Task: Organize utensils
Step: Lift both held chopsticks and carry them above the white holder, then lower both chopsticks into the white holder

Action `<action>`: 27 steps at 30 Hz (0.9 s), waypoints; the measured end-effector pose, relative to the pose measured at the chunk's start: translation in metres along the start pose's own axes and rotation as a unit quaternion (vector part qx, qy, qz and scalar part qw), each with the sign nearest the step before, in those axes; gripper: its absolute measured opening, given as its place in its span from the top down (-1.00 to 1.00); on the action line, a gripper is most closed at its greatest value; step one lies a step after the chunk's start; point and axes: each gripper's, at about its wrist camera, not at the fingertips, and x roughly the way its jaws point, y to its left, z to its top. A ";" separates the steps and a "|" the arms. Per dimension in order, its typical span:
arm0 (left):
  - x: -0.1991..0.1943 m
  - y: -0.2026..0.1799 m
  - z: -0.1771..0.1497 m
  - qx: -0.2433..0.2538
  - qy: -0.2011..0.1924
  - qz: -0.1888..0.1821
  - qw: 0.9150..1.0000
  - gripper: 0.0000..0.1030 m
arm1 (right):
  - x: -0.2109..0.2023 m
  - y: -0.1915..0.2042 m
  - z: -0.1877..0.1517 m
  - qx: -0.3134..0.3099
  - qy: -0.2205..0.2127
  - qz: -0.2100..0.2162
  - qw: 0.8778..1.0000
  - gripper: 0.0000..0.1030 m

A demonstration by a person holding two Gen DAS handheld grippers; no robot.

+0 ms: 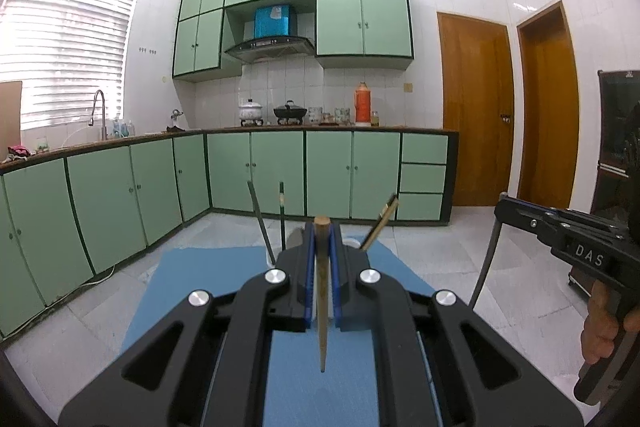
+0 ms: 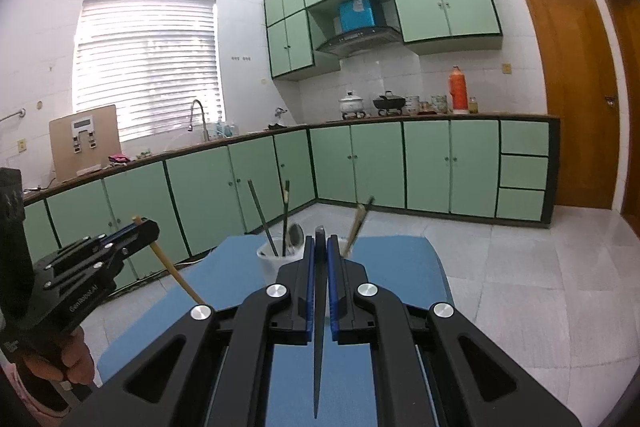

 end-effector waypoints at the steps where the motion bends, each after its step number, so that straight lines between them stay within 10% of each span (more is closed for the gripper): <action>1: 0.002 0.002 0.004 -0.002 -0.003 -0.001 1.000 0.88 | 0.003 0.000 0.005 0.000 -0.002 0.003 1.000 0.88; 27: 0.115 0.029 0.101 -0.011 -0.095 0.038 0.995 0.88 | 0.115 0.015 0.118 -0.030 -0.078 -0.007 0.996 0.89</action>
